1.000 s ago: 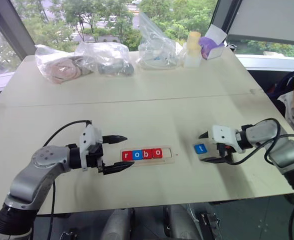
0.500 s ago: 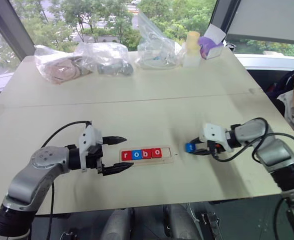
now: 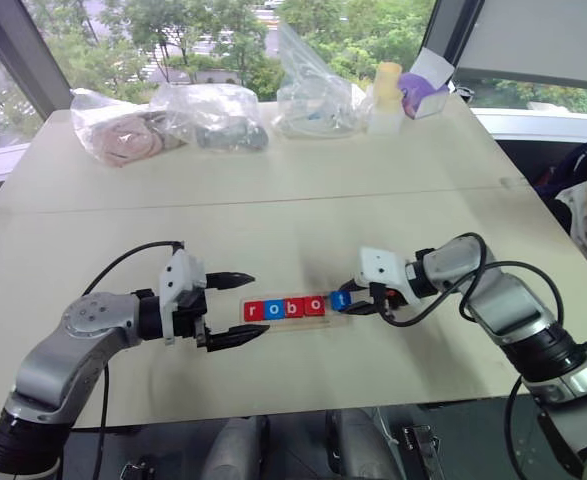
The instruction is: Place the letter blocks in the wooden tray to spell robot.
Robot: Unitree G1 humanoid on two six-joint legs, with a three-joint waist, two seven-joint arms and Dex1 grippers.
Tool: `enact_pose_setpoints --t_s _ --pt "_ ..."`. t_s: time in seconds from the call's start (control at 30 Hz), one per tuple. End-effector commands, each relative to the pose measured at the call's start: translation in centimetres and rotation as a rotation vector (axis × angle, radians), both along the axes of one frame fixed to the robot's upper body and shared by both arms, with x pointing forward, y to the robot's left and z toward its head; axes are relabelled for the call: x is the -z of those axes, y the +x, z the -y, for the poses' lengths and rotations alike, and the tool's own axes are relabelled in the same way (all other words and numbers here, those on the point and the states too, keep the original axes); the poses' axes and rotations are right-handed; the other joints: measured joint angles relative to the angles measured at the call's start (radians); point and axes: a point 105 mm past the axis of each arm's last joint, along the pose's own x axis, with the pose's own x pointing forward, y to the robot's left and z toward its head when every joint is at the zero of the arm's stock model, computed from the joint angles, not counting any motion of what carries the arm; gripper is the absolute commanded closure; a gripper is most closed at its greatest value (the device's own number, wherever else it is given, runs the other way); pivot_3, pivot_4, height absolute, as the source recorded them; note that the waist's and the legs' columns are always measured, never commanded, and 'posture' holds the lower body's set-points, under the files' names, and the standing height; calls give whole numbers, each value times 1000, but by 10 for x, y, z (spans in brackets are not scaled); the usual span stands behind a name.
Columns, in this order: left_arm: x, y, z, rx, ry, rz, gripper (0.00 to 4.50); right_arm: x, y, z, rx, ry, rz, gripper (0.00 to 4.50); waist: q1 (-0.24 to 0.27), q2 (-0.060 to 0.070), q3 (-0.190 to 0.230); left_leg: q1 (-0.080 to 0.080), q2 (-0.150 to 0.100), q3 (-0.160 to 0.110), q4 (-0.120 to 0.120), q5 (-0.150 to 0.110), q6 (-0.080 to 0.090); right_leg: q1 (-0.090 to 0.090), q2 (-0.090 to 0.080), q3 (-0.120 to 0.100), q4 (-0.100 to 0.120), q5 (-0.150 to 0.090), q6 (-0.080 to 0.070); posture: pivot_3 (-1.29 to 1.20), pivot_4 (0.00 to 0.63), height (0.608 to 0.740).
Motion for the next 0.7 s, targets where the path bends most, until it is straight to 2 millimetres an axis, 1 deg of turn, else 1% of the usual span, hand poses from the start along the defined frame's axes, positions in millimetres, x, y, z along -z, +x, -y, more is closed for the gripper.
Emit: enact_pose_setpoints --t_s 0.03,0.27,0.7 --pt "-9 -3 3 10 -10 39 0 -8 0 -9 -34 2 46 3386 1 0 0 0 0 0 0 0 0 0 0 0 0 0 0 0 150 740" --pt "-10 -4 3 3 -13 39 0 -4 -1 -13 -48 -6 43 3386 1 0 0 0 0 0 0 0 0 0 0 0 0 0 0 0 150 740" --pt "-10 -4 3 -3 -16 37 0 -1 3 -17 -45 -9 61 3386 0 0 0 0 0 0 0 0 0 0 0 0 0 0 0 0 150 740"
